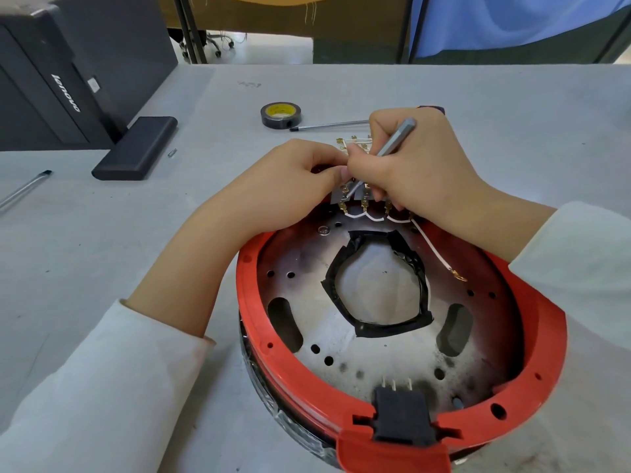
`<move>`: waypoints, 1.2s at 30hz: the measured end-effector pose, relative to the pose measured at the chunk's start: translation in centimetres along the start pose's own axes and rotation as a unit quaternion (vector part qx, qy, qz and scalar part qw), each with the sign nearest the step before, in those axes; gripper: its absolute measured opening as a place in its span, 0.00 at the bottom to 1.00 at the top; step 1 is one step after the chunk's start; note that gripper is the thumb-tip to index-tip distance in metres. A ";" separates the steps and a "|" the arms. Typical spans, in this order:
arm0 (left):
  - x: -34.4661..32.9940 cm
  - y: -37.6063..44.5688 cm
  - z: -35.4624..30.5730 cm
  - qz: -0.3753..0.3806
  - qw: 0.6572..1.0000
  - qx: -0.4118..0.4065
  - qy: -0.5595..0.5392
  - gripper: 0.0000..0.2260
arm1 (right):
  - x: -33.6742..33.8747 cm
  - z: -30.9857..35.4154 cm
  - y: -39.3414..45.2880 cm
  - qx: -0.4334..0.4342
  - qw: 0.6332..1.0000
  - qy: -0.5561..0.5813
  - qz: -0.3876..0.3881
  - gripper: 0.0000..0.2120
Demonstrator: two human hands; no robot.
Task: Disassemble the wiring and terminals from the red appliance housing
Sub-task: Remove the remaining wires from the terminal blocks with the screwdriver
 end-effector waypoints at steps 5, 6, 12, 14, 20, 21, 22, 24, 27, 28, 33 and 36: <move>0.0 0.0 0.0 -0.007 1.000 0.003 0.002 0.09 | -0.2 -0.4 0.7 -0.049 0.998 0.023 0.030 0.17; 0.0 0.0 0.0 -0.008 1.000 0.004 0.002 0.09 | -0.4 -0.5 0.9 -0.051 0.998 0.006 0.039 0.17; -0.1 0.1 0.3 -0.007 1.000 0.014 -0.009 0.09 | -0.2 -0.4 0.9 -0.041 0.999 -0.003 0.031 0.15; 0.0 0.1 0.3 -0.009 1.000 0.014 -0.013 0.10 | 0.1 -0.3 0.7 -0.032 0.999 0.020 0.013 0.15; -0.1 0.1 0.2 -0.001 1.000 0.009 -0.009 0.10 | 0.1 -0.4 0.1 -0.026 0.999 0.036 0.002 0.16; -0.1 0.1 0.2 0.001 1.000 0.008 -0.011 0.10 | 0.1 -0.3 0.0 -0.024 0.999 0.035 -0.001 0.16; -0.1 0.1 0.2 0.002 1.000 0.007 -0.013 0.10 | 0.2 -0.3 0.0 -0.023 0.999 0.034 -0.001 0.16; -0.1 0.1 0.2 0.001 1.000 0.006 -0.016 0.10 | 0.1 -0.3 -0.1 -0.023 0.999 0.037 0.003 0.16; -0.1 0.2 0.3 -0.001 1.000 0.005 -0.014 0.09 | 0.0 -0.3 0.0 -0.026 0.999 0.041 0.015 0.17; -0.1 0.2 0.3 -0.002 1.000 0.005 -0.014 0.09 | 0.0 -0.4 0.0 -0.030 0.998 0.045 0.020 0.17; 0.0 0.2 0.2 -0.006 1.000 0.008 -0.009 0.09 | -0.2 -0.6 0.6 -0.070 0.994 0.058 0.054 0.17; 0.0 0.2 0.2 -0.008 1.000 0.009 -0.004 0.08 | -0.4 -0.7 0.9 -0.086 0.992 0.047 0.073 0.16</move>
Point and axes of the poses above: each hand's wrist, its own y-axis towards the middle knuckle, its own x-axis out of the back of the hand, z = x × y, the point moved 5 cm from there along y, towards the middle knuckle, and after that the axes turned 8 degrees about -z, right-handed, at the moved point
